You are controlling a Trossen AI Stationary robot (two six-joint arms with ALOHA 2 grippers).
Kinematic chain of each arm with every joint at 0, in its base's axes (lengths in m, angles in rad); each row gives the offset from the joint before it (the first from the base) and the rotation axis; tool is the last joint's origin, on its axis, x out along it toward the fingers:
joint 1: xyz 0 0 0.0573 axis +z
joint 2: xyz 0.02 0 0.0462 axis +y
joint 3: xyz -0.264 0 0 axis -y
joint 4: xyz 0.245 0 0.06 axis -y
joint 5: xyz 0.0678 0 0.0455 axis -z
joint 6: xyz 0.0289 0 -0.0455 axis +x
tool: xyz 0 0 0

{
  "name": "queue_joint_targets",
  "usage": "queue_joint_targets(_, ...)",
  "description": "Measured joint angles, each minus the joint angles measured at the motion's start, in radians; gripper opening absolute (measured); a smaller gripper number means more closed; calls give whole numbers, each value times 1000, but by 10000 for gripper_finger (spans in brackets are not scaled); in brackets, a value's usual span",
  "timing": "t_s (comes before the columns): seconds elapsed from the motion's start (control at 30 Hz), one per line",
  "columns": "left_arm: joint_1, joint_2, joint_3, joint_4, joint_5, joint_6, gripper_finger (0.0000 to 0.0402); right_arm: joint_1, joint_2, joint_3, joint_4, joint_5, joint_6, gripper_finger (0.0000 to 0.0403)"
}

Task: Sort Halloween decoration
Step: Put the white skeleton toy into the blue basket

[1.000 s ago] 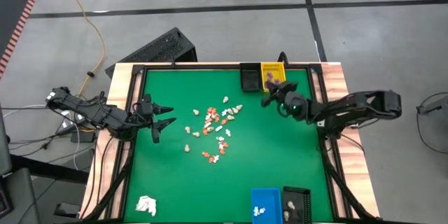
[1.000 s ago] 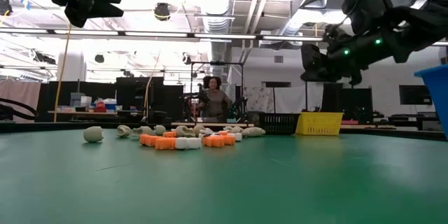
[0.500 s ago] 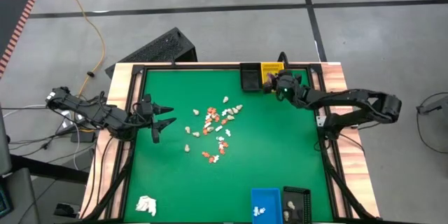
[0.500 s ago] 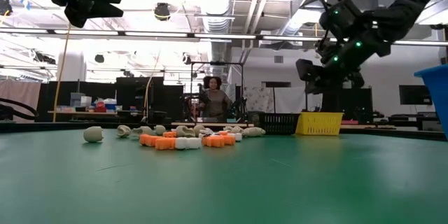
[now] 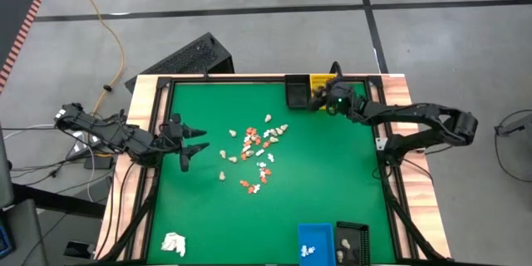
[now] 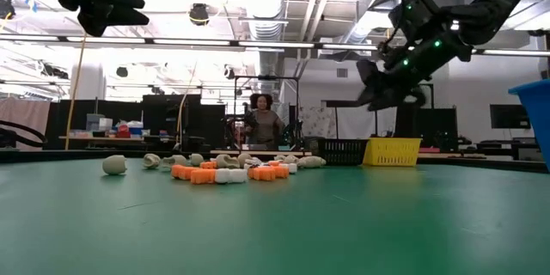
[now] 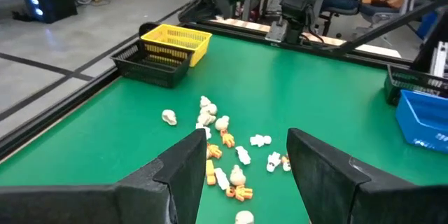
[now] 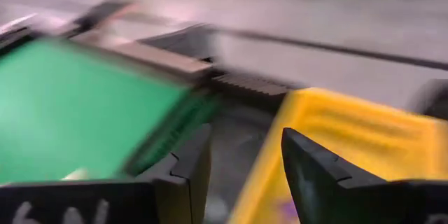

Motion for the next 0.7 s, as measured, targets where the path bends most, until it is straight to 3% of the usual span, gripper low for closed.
queue_joint_targets(0.1, 0, 0, 0, 0, 4, 0, 189, 81, 0, 0, 18, -145, -40, 165)
queue_joint_targets(0.23, 0, 0, 0, 1, 5, 0, 189, 249, 0, 0, 27, -172, -75, 164)
queue_joint_targets(0.37, 0, 0, 0, 1, 5, 0, 189, 427, 27, 2, 106, -67, -78, 164)
queue_joint_targets(0.5, 0, 0, 0, 6, 5, 0, 189, 589, 138, 3, 273, 65, -92, 164)
queue_joint_targets(0.7, 0, 0, 0, 37, 2, 1, 189, 703, 357, 108, 379, 230, -138, 164)
